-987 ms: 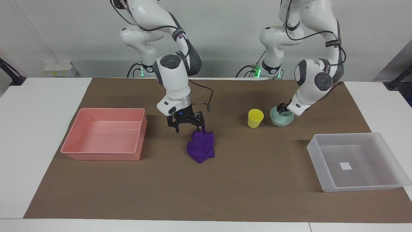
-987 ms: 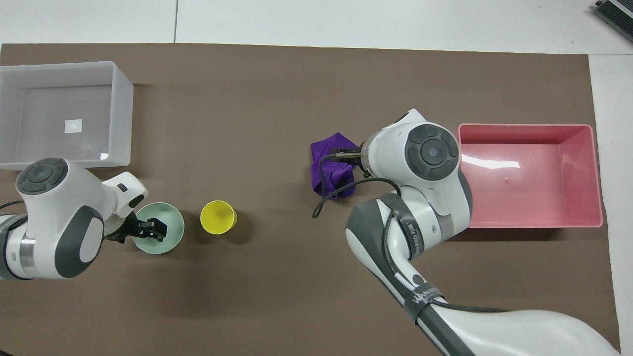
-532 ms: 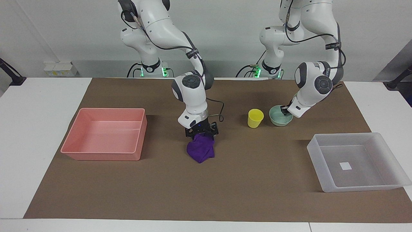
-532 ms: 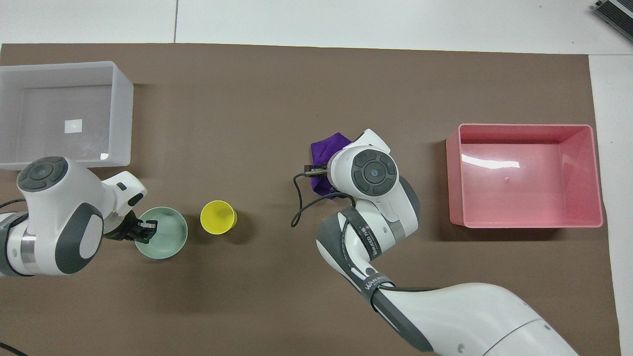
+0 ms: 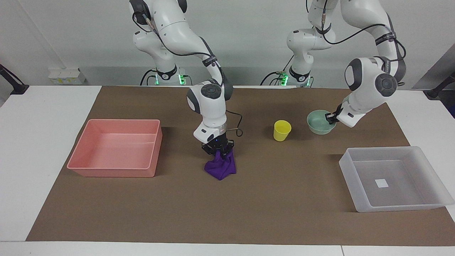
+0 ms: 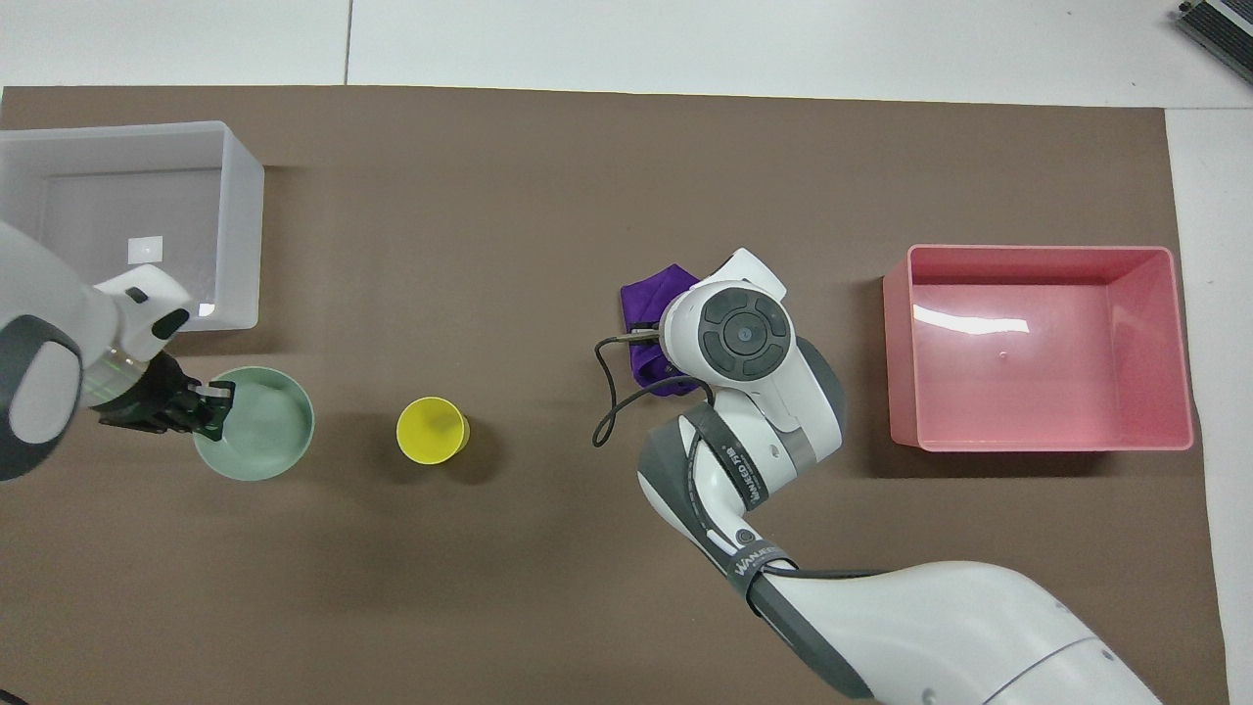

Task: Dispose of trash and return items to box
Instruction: 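Lift the green bowl with the left gripper while the right gripper grasps the cloth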

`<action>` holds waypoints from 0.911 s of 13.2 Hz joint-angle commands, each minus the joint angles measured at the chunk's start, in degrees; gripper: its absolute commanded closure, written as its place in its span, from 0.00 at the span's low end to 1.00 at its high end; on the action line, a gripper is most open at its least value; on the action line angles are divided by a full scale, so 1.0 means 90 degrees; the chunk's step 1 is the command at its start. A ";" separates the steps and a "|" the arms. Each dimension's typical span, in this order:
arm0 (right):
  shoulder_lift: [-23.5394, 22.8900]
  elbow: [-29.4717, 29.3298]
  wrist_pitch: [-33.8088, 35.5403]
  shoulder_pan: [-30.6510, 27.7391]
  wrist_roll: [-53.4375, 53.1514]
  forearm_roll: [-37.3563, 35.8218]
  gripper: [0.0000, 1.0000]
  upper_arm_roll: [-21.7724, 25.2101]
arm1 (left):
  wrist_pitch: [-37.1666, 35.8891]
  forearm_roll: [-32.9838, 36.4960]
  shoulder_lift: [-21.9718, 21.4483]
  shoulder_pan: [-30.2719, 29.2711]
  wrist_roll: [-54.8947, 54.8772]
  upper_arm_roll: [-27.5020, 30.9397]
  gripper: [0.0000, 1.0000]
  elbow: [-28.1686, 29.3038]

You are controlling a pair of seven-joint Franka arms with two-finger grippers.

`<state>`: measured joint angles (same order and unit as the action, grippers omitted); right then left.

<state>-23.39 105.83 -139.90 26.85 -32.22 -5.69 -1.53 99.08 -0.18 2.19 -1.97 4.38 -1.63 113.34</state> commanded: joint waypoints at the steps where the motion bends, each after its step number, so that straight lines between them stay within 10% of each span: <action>1: 0.0566 -0.0118 0.0670 -0.0043 -0.0462 -0.0130 1.00 0.0014 | -0.0803 0.0040 0.0789 -0.0395 0.0002 -0.0034 1.00 -0.1786; 6: 0.1767 -0.0245 0.2143 -0.0491 -0.0658 -0.0149 1.00 0.0053 | -0.0483 0.0039 0.2078 -0.1263 0.0012 -0.0043 1.00 -0.3713; 12: 0.3115 -0.0274 0.3843 -0.1555 0.0628 -0.0247 1.00 0.0053 | 0.1254 -0.0009 0.2938 -0.1490 0.0235 -0.0034 1.00 -0.3950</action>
<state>1.65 102.26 -107.96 16.02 -30.66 -6.56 -0.52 106.95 -0.20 24.89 -15.28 4.67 -1.51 80.15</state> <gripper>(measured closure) 0.916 0.960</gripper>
